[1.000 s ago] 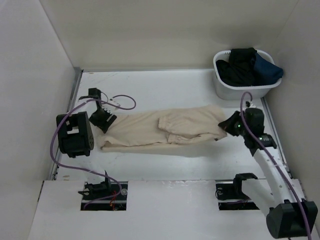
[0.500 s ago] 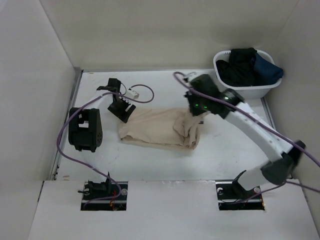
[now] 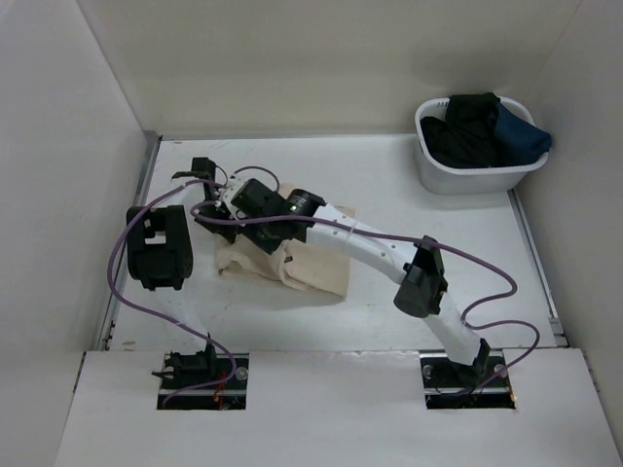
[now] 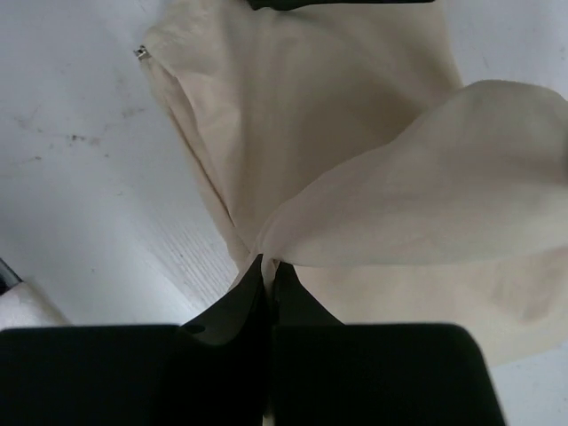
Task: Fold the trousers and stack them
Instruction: Fold the trousers
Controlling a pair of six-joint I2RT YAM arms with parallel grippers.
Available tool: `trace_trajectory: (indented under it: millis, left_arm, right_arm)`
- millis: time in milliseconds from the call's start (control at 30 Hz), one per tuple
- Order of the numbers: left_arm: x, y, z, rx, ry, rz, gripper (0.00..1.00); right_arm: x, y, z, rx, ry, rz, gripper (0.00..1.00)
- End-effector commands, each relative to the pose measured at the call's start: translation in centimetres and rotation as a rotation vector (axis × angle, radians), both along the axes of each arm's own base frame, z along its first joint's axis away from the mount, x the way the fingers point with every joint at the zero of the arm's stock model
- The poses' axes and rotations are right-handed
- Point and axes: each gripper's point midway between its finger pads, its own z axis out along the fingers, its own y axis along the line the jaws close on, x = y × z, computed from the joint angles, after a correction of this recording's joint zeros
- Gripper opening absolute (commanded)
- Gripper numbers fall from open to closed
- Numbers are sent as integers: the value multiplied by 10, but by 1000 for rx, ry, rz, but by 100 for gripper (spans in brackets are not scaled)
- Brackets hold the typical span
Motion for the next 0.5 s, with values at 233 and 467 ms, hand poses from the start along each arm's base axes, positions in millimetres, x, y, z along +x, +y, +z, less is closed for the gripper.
trace_trajectory:
  millis: [233, 467]
  left_arm:
    - [19, 15, 4, -117, -10, 134, 67]
    - [16, 17, -1, -112, 9, 134, 62]
  right_arm:
    - [18, 89, 44, 426, -136, -69, 0]
    - [45, 81, 121, 670, -266, -162, 0]
